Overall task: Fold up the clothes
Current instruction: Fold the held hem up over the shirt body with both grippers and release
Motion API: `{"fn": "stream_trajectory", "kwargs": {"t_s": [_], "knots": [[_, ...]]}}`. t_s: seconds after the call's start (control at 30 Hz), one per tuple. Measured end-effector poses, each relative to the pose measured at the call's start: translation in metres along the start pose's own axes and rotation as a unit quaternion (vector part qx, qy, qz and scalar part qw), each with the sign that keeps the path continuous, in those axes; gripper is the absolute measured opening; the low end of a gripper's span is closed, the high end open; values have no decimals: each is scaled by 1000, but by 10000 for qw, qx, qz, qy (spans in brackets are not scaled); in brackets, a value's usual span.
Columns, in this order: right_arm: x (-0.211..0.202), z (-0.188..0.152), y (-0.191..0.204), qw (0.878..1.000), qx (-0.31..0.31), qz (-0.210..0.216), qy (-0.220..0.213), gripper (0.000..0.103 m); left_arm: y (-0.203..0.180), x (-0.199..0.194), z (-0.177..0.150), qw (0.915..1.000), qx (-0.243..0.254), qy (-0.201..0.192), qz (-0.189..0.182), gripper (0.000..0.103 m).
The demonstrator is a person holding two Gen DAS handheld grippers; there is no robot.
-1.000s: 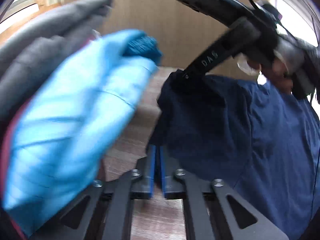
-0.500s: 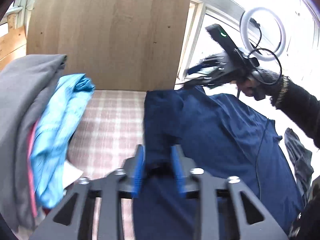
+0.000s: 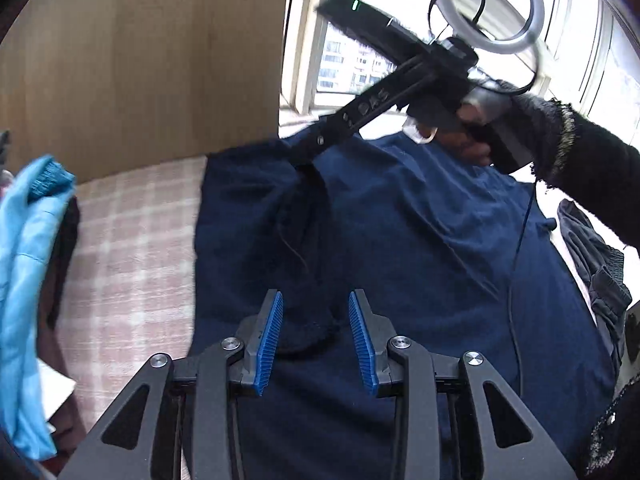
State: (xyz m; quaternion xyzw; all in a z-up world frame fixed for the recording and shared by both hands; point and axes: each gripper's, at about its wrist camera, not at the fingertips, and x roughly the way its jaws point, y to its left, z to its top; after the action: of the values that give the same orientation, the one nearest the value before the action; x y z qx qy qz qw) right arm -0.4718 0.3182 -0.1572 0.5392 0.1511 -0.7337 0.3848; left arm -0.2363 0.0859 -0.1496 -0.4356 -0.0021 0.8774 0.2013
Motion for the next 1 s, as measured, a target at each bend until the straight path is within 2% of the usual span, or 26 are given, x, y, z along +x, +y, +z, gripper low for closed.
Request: {"fn": "stream_trajectory", "kwargs": {"t_s": [0.1,0.13,0.17,0.2,0.23,0.27,0.33,0.4,0.47,0.5,0.53,0.57,0.6,0.63,0.7,0.77,0.83,1.0], "knots": [[-3,-4,5,9997,-152,106,-163,68,5,15,-1,9998,-120,116,-47,31],[0,-4,8,9996,-237,64,-132,68,7,20,-1,9997,-133,163,-97,24],[5,-5,13,9991,-418,-45,-38,63,9,25,-2,9996,-147,206,-148,16],[11,-5,18,9977,-644,-186,86,53,10,29,-2,9994,-167,215,-201,1],[17,-6,22,9962,-802,-231,251,12,11,29,-2,9994,-164,222,-225,2],[15,-9,24,9957,-855,-236,276,3,12,26,-1,9995,-149,175,-224,2],[4,-15,26,9955,-894,-252,173,3,12,15,3,9995,-169,-1,-266,2],[-22,-26,28,9942,-988,-171,-393,3,9,12,1,9988,-108,109,-475,2],[-43,-44,24,9919,-1107,43,-622,4,6,10,0,9974,-46,219,-683,3],[-43,-50,18,9934,-1068,34,-415,6,5,9,-1,9965,-16,273,-787,3],[-39,-55,11,9951,-984,-29,-81,12,3,8,-2,9956,12,323,-881,3],[-35,-57,0,9968,-759,-178,177,24,1,11,-2,9958,0,307,-862,3],[-34,-55,-12,9985,-457,-202,232,27,0,14,-1,9960,-15,288,-845,6],[-35,-52,-23,9996,-151,-148,206,27,0,13,-1,9963,-70,227,-832,15],[-38,-40,-38,9990,283,334,-98,27,-2,13,1,9976,-61,106,-687,24],[-31,-20,-42,9969,470,527,-350,27,-4,18,1,9986,75,212,-484,26],[-12,3,-41,9964,524,544,-394,27,-1,17,2,9994,124,256,-208,26],[45,48,-17,9967,411,698,-5,27,19,12,-12,9993,-160,306,106,26]]}}
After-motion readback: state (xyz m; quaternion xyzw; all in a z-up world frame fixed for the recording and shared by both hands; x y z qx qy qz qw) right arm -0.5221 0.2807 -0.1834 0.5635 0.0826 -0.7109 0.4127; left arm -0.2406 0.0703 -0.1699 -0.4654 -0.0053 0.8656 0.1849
